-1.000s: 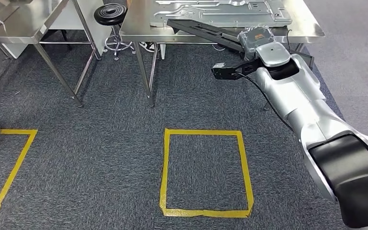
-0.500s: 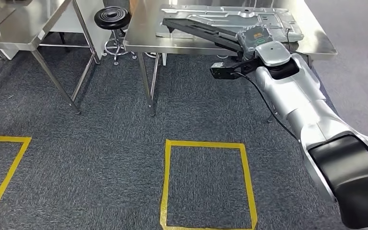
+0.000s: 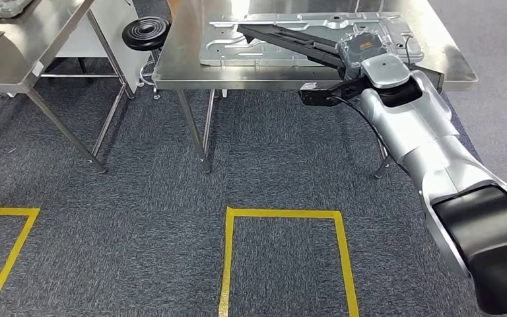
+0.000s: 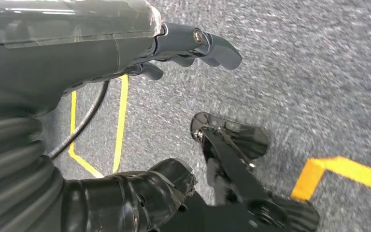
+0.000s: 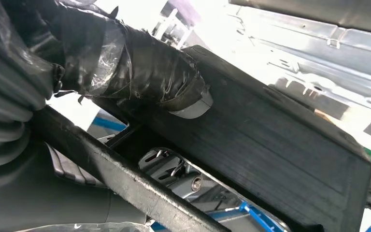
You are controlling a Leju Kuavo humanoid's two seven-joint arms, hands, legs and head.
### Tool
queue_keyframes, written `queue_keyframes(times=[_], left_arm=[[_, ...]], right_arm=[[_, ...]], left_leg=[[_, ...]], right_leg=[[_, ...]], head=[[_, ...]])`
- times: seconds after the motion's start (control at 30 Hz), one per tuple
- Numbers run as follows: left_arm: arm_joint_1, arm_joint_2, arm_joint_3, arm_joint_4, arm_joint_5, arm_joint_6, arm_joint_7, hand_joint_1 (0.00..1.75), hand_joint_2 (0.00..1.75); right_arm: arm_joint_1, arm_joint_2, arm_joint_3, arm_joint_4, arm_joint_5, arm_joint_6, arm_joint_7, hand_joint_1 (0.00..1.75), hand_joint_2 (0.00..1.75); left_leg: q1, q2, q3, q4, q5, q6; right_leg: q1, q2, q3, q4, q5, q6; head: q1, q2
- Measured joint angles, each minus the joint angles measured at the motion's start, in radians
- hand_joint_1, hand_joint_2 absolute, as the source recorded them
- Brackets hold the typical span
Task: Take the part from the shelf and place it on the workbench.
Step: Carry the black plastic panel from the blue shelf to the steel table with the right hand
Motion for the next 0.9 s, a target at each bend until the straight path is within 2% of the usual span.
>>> queue_keyframes(times=[0.03, 0.07, 0.1, 0.13, 0.2, 0.23, 0.27, 0.33, 0.37, 0.4, 0.43, 0.5, 0.53, 0.57, 0.6, 0.67, 0.7, 0.73, 0.77, 0.83, 0.9], left_arm=[[0.000, 0.000, 0.000, 0.000, 0.000, 0.000, 0.000, 0.00, 1.75], [-0.001, 0.000, 0.000, 0.000, -0.001, 0.000, 0.000, 0.00, 1.75], [-0.001, 0.000, 0.000, 0.000, -0.001, 0.000, 0.000, 0.00, 1.75], [-0.001, 0.000, 0.000, 0.000, -0.002, 0.000, 0.000, 0.00, 1.75], [-0.002, 0.006, 0.001, 0.000, -0.004, 0.001, 0.000, 0.00, 1.75], [-0.004, 0.009, 0.001, -0.001, -0.006, 0.001, 0.000, 0.00, 1.75], [-0.005, 0.011, 0.001, -0.001, -0.007, 0.001, 0.000, 0.00, 1.75], [-0.006, 0.011, 0.001, -0.001, -0.008, 0.002, 0.000, 0.00, 1.75], [-0.005, 0.011, 0.001, -0.001, -0.009, 0.002, 0.000, 0.00, 1.75], [-0.003, 0.010, 0.001, -0.001, -0.010, 0.001, 0.000, 0.00, 1.75], [-0.002, 0.010, 0.001, -0.001, -0.010, 0.001, 0.000, 0.00, 1.75], [-0.001, 0.009, 0.001, -0.001, -0.012, 0.001, 0.000, 0.00, 1.75], [-0.001, 0.008, 0.001, -0.001, -0.012, 0.001, 0.000, 0.00, 1.75], [-0.001, 0.007, 0.001, -0.001, -0.013, 0.001, 0.000, 0.00, 1.75], [-0.002, 0.006, 0.001, -0.001, -0.014, 0.001, 0.000, 0.00, 1.75], [0.000, 0.004, 0.001, -0.001, -0.015, 0.000, 0.001, 0.00, 1.75], [0.000, 0.004, 0.001, -0.001, -0.016, 0.000, 0.001, 0.00, 1.75], [0.000, 0.005, 0.001, -0.001, -0.017, 0.001, 0.002, 0.00, 1.75], [-0.002, 0.006, 0.001, -0.001, -0.018, 0.001, 0.002, 0.00, 1.75], [-0.004, 0.006, 0.001, -0.001, -0.019, 0.001, 0.003, 0.00, 1.75], [-0.003, 0.005, 0.001, -0.001, -0.019, 0.000, 0.004, 0.00, 1.75]], right_arm=[[0.001, 0.000, 0.000, 0.000, 0.000, 0.000, -0.001, 1.75, 1.75], [0.003, 0.000, 0.000, 0.000, 0.000, 0.001, -0.002, 1.75, 1.75], [0.004, 0.000, 0.000, 0.000, 0.000, 0.001, -0.003, 1.75, 1.75], [0.004, 0.000, 0.000, 0.000, 0.000, 0.002, -0.004, 1.75, 1.75], [-0.001, -0.001, 0.000, 0.000, 0.001, 0.003, -0.004, 1.75, 1.75], [-0.004, -0.003, 0.000, 0.000, 0.002, 0.004, -0.004, 1.75, 1.75], [-0.007, -0.004, 0.000, -0.001, 0.003, 0.005, -0.004, 1.75, 1.75], [-0.009, -0.006, 0.000, -0.003, 0.003, 0.008, -0.004, 1.75, 1.75], [-0.010, -0.007, 0.000, -0.004, 0.004, 0.010, -0.005, 1.75, 1.75], [-0.011, -0.009, 0.000, -0.004, 0.004, 0.012, -0.005, 1.75, 1.75], [-0.014, -0.010, 0.000, -0.005, 0.005, 0.013, -0.005, 1.75, 1.75], [-0.018, -0.012, 0.000, -0.005, 0.006, 0.015, -0.005, 1.75, 1.75], [-0.017, -0.013, 0.000, -0.004, 0.006, 0.015, -0.005, 1.75, 1.75], [-0.014, -0.014, 0.000, -0.003, 0.006, 0.015, -0.006, 1.75, 1.75], [-0.012, -0.015, 0.000, -0.002, 0.006, 0.015, -0.007, 1.75, 1.75], [-0.012, -0.015, 0.000, 0.000, 0.004, 0.015, -0.010, 1.75, 1.75], [-0.014, -0.016, 0.000, 0.000, 0.002, 0.015, -0.012, 1.75, 1.75], [-0.016, -0.017, 0.000, -0.001, -0.001, 0.015, -0.015, 1.75, 1.75], [-0.016, -0.018, 0.000, -0.001, -0.003, 0.014, -0.017, 1.75, 1.75], [-0.016, -0.021, 0.000, -0.001, -0.007, 0.014, -0.021, 1.75, 1.75], [-0.015, -0.021, 0.000, 0.000, -0.008, 0.014, -0.022, 1.75, 1.75]], left_leg=[[-0.001, 0.000, -0.030, 0.027, -0.026, 0.002], [-0.003, 0.000, -0.048, 0.028, -0.028, 0.006], [-0.006, 0.000, -0.054, 0.004, -0.006, 0.014], [-0.011, 0.000, -0.043, -0.052, 0.043, 0.027], [-0.028, 0.003, -0.009, -0.181, 0.143, 0.067], [-0.039, 0.005, 0.006, -0.231, 0.174, 0.080], [-0.048, 0.008, 0.013, -0.257, 0.187, 0.088], [-0.054, 0.011, 0.021, -0.287, 0.201, 0.090], [-0.050, 0.013, 0.028, -0.304, 0.215, 0.092], [-0.045, 0.015, 0.034, -0.320, 0.229, 0.093], [-0.038, 0.017, 0.039, -0.332, 0.241, 0.090], [-0.027, 0.021, 0.037, -0.335, 0.251, 0.084], [-0.021, 0.021, 0.033, -0.332, 0.251, 0.080], [-0.015, 0.021, 0.028, -0.325, 0.249, 0.074], [-0.008, 0.020, 0.024, -0.316, 0.245, 0.066], [0.006, 0.020, 0.014, -0.289, 0.231, 0.045], [0.009, 0.020, 0.005, -0.272, 0.221, 0.034], [0.010, 0.019, -0.003, -0.257, 0.213, 0.024], [0.010, 0.018, -0.009, -0.247, 0.207, 0.016], [0.011, 0.016, -0.014, -0.242, 0.204, 0.006], [0.014, 0.015, -0.021, -0.224, 0.189, -0.001]], right_leg=[[0.003, 0.002, 0.007, -0.001, -0.006, -0.002], [0.007, 0.004, 0.015, 0.000, -0.011, -0.004], [0.012, 0.005, 0.023, -0.001, -0.016, -0.006], [0.018, 0.005, 0.031, -0.001, -0.020, -0.007], [0.023, 0.005, 0.041, -0.003, -0.024, -0.008], [0.020, 0.005, 0.045, -0.007, -0.023, -0.004], [0.014, 0.006, 0.046, -0.014, -0.020, 0.003], [0.005, 0.007, 0.049, -0.032, -0.007, 0.019], [0.005, 0.007, 0.048, -0.035, -0.006, 0.026], [0.007, 0.006, 0.043, -0.022, -0.017, 0.030], [0.008, 0.006, 0.029, 0.012, -0.042, 0.036], [-0.001, 0.003, -0.018, 0.134, -0.114, 0.050], [-0.007, 0.001, -0.039, 0.192, -0.141, 0.058], [-0.014, -0.001, -0.046, 0.220, -0.150, 0.067], [-0.021, -0.003, -0.036, 0.213, -0.142, 0.077], [-0.034, -0.008, 0.032, 0.103, -0.101, 0.097], [-0.036, -0.008, 0.063, 0.050, -0.089, 0.101], [-0.036, -0.007, 0.082, 0.017, -0.085, 0.096], [-0.033, -0.004, 0.087, 0.007, -0.092, 0.087], [-0.029, -0.002, 0.081, 0.016, -0.096, 0.060], [-0.028, -0.001, 0.082, 0.016, -0.098, 0.045]], head=[[0.000, 0.000], [0.000, 0.000], [0.000, 0.000], [0.000, 0.000], [0.002, 0.000], [0.002, 0.000], [0.003, 0.000], [0.003, 0.000], [0.003, 0.000], [0.004, 0.000], [0.006, 0.000], [0.008, 0.000], [0.008, 0.000], [0.008, 0.000], [0.008, 0.000], [0.008, 0.000], [0.008, 0.000], [0.008, 0.000], [0.008, 0.000], [0.007, 0.000], [0.008, 0.000]])
